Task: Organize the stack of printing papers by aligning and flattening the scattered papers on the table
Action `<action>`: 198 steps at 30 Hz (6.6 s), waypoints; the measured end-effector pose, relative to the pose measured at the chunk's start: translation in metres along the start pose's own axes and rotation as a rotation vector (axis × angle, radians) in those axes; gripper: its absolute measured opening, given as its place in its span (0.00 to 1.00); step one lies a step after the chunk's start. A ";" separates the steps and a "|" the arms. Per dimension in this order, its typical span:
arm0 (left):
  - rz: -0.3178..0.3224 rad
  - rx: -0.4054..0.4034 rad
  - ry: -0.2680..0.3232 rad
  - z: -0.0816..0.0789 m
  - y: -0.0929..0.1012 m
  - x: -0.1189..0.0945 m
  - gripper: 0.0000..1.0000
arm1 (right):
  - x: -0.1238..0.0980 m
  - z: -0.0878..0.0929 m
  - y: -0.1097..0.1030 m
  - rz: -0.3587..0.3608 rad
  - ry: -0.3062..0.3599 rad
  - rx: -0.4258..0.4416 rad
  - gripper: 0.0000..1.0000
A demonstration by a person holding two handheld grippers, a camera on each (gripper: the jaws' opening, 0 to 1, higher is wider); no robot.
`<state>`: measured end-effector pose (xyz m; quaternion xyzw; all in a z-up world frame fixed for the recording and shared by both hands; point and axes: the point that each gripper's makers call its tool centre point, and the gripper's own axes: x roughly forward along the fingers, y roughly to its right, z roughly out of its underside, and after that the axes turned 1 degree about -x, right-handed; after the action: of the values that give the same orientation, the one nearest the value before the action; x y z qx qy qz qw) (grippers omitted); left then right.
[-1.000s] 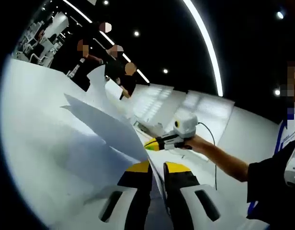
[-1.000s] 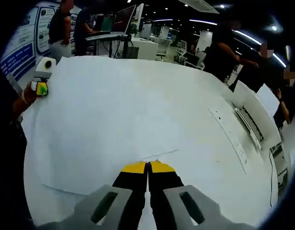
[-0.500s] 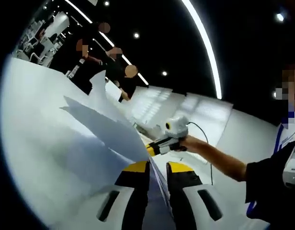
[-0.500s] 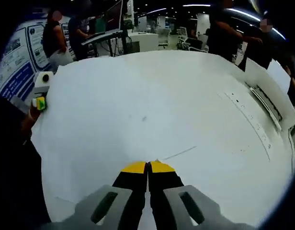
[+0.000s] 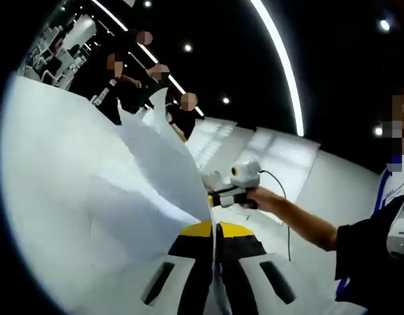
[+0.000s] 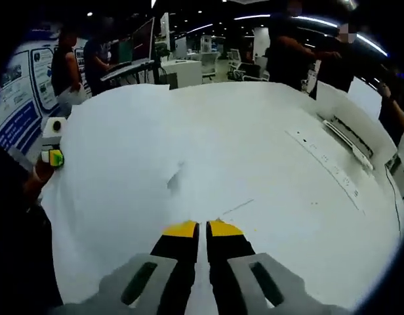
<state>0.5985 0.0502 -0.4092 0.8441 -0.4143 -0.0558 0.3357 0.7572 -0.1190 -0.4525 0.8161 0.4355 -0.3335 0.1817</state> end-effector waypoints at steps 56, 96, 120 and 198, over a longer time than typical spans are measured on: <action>-0.003 -0.005 -0.043 0.007 -0.003 -0.002 0.06 | 0.083 -0.026 0.053 0.151 0.085 0.142 0.36; -0.017 -0.008 -0.050 0.010 -0.003 -0.001 0.06 | -0.171 -0.165 0.024 0.413 0.519 -0.300 0.00; -0.024 -0.006 -0.047 0.008 -0.004 -0.001 0.06 | -0.303 -0.164 -0.090 0.346 0.611 -0.376 0.00; 0.004 -0.007 -0.069 0.012 0.001 0.001 0.13 | -0.113 -0.123 -0.207 -0.450 0.320 -0.185 0.00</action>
<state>0.5939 0.0429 -0.4174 0.8396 -0.4271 -0.0856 0.3246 0.5875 0.0019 -0.2870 0.7213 0.6573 -0.1912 0.1057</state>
